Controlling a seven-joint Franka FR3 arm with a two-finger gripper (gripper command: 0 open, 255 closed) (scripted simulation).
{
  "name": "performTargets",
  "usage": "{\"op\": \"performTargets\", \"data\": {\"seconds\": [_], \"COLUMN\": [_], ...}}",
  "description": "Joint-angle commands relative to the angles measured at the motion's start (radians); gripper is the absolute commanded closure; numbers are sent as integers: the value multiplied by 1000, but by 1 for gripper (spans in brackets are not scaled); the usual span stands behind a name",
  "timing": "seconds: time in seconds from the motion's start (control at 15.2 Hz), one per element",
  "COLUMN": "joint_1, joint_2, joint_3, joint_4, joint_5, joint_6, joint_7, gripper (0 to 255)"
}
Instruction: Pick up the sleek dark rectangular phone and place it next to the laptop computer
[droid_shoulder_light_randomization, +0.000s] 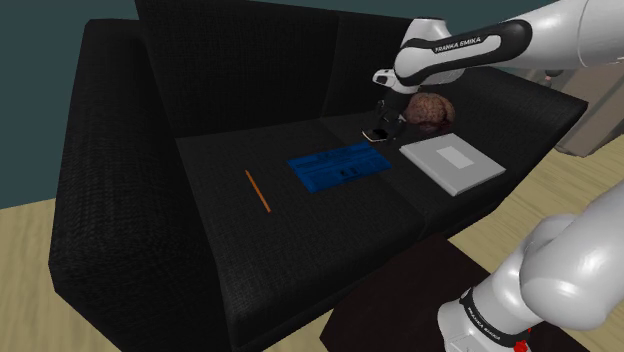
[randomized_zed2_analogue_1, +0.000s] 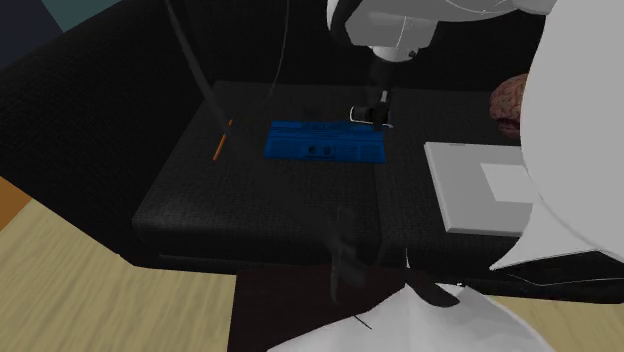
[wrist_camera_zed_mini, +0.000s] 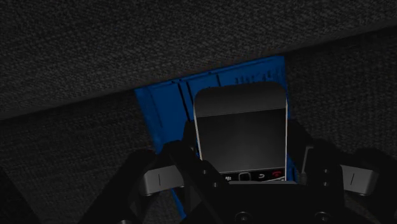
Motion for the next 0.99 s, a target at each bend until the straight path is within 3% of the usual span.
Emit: {"op": "performTargets", "data": {"seconds": [0.0,0.46,0.92], "joint_1": [-18,-104,-238], "joint_2": [44,227,453], "joint_3": [-25,-94,-119], "joint_4": [53,263,553], "joint_5": [17,108,221], "joint_6": [-10,-53,-144], "joint_7": [-54,-246,-414], "gripper": [255,255,255]}}
